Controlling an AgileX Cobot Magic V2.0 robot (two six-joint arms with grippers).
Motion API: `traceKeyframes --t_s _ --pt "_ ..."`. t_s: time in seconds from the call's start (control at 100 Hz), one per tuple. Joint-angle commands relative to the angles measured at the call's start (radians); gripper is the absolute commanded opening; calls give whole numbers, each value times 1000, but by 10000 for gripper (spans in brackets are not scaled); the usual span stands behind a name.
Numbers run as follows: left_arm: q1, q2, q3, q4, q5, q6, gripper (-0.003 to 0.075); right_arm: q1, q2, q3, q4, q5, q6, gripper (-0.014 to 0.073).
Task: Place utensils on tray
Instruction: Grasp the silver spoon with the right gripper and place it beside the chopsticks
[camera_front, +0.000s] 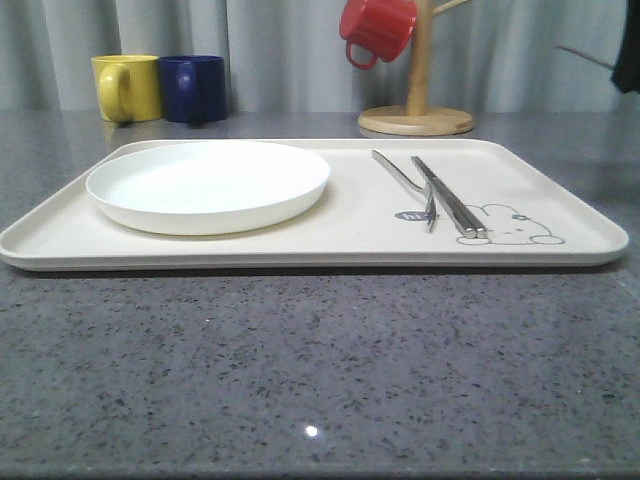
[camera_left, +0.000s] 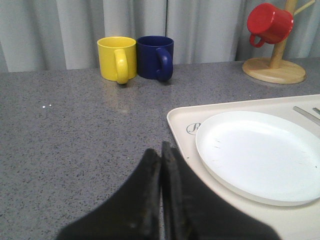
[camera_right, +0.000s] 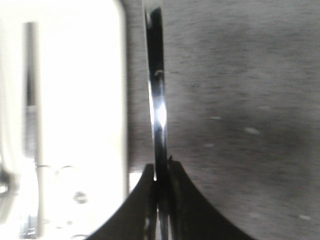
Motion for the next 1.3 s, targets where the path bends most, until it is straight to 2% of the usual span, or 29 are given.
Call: traceKeyframes --t_s 0.0,0.13,0.32,0.83,0.95,1.17,1.29 --pt "-5 5 -28 -9 -76 0 -19 63 -28 2 1 -79 54 -57" --pt "-5 5 -28 -9 -76 0 -19 133 10 11 -35 -105 108 -57" --pt "-5 5 -28 -9 -76 0 -19 183 58 11 -81 -135 173 -57" --pt "-5 5 -28 -9 -76 0 -19 187 129 11 -81 -144 182 -55" --pt "-5 5 -28 -9 -76 0 -19 187 129 11 -80 -144 182 12" --pt "-5 5 -28 -9 -76 0 -19 187 129 11 -80 -144 182 262" --pt "-5 5 -28 -9 -76 0 -19 187 129 11 -80 -149 182 304"
